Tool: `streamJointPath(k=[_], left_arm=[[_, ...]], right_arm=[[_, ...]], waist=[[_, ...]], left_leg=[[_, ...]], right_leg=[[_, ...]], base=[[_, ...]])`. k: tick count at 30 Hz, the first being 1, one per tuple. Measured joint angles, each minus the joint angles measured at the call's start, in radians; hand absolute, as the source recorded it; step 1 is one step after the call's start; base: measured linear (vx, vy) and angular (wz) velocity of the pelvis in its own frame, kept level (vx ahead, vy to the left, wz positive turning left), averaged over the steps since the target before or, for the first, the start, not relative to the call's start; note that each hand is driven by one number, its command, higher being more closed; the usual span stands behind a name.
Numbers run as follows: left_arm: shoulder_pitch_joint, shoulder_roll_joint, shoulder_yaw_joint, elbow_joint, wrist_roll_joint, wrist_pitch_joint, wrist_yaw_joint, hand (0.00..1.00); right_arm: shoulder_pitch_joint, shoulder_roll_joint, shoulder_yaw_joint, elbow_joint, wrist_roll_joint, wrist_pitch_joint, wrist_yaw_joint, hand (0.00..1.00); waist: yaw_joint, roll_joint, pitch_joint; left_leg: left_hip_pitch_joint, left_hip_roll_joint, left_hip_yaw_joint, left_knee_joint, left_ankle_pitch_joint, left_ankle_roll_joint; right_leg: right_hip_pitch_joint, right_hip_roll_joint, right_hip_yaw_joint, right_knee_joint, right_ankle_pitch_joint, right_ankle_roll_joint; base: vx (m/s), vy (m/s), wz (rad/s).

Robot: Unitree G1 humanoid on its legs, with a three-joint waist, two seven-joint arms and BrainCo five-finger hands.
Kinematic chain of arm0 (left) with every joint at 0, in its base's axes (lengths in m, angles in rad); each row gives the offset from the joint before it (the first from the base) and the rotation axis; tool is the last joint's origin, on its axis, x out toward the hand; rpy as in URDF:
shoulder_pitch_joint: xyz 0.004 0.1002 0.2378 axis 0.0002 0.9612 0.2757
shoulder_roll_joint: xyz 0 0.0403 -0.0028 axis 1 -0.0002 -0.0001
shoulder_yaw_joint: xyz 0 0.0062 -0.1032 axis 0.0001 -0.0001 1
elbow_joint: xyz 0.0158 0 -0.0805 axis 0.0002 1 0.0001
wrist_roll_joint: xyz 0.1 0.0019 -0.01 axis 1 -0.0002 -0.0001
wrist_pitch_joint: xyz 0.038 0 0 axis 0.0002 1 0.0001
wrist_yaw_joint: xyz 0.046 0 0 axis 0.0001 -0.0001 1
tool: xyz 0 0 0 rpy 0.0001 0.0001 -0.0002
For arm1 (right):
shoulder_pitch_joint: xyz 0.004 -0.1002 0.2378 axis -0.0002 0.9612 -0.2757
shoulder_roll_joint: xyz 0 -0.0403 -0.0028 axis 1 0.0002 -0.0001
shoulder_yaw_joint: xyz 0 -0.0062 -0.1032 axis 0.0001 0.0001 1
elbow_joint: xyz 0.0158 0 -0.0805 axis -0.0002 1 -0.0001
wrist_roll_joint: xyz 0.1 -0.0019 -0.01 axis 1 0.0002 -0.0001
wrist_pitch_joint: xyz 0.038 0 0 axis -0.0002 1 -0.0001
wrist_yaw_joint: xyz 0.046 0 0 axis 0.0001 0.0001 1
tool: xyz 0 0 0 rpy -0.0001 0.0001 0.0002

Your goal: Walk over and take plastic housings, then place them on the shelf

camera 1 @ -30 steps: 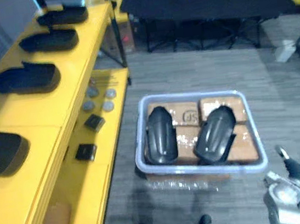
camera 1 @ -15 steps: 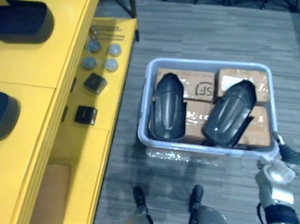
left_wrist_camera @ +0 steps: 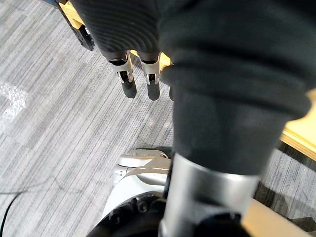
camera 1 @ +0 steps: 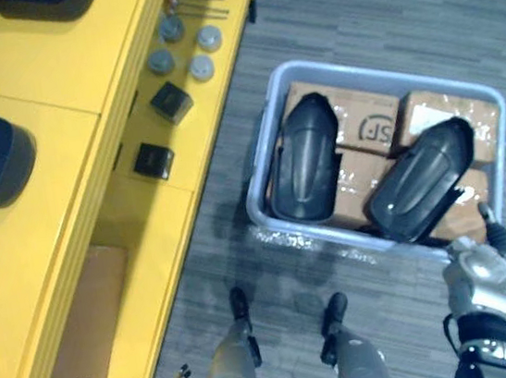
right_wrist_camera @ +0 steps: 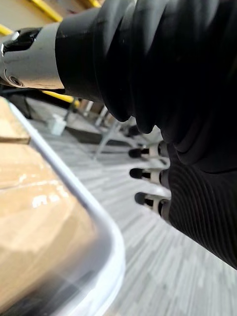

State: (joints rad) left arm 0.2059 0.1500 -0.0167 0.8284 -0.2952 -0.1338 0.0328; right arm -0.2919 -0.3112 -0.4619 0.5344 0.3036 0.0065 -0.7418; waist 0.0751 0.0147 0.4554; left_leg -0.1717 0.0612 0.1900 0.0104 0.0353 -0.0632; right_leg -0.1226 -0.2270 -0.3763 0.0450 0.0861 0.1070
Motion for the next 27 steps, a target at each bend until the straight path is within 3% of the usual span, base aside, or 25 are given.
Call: streamJointPath(k=[7, 12, 18, 22, 27], left_arm=[[-0.003, 0.000, -0.006, -0.001, -0.020, -0.002, -0.006, 0.00], [-0.014, 0.000, -0.029, 0.000, -0.032, -0.003, -0.003, 0.00], [-0.017, -0.001, -0.037, 0.001, -0.052, -0.006, -0.004, 0.00], [-0.017, 0.000, -0.043, 0.005, -0.058, -0.020, -0.004, 0.00], [-0.017, -0.001, -0.046, 0.009, -0.059, -0.030, -0.004, 0.00]], right_arm=[[-0.052, -0.038, -0.009, 0.089, 0.029, 0.054, 0.026, 0.00], [-0.082, -0.091, -0.008, 0.136, 0.039, 0.088, 0.061, 0.00], [-0.129, -0.136, 0.000, 0.205, 0.036, 0.107, 0.112, 0.00], [-0.166, -0.178, 0.040, 0.233, 0.026, 0.111, 0.116, 0.00], [-0.211, -0.209, 0.054, 0.233, -0.005, 0.100, 0.112, 0.00]], waist=[[0.002, 0.007, 0.005], [0.000, 0.026, 0.017], [-0.003, 0.034, 0.027], [-0.001, 0.035, 0.028], [-0.001, 0.035, 0.028]], left_leg=[[-0.039, -0.003, -0.023, 0.020, 0.006, 0.007], [-0.055, -0.006, -0.040, 0.009, 0.019, -0.001], [-0.074, -0.008, -0.045, -0.004, 0.046, 0.005], [-0.075, -0.013, -0.047, -0.006, 0.052, 0.007], [-0.075, -0.014, -0.052, -0.010, 0.056, 0.008]], right_leg=[[-0.020, -0.002, 0.000, 0.000, 0.018, -0.003], [-0.034, 0.000, 0.000, 0.000, 0.022, -0.006], [-0.055, 0.001, 0.002, -0.004, 0.022, -0.007], [-0.055, 0.000, 0.022, -0.010, 0.009, -0.023], [-0.055, 0.000, 0.023, -0.010, 0.000, -0.016]], base=[[-0.06, 0.011, 0.07], [-0.05, 0.000, 0.05], [-0.02, -0.007, 0.02], [-0.01, 0.008, 0.02], [0.01, -0.008, 0.02]])
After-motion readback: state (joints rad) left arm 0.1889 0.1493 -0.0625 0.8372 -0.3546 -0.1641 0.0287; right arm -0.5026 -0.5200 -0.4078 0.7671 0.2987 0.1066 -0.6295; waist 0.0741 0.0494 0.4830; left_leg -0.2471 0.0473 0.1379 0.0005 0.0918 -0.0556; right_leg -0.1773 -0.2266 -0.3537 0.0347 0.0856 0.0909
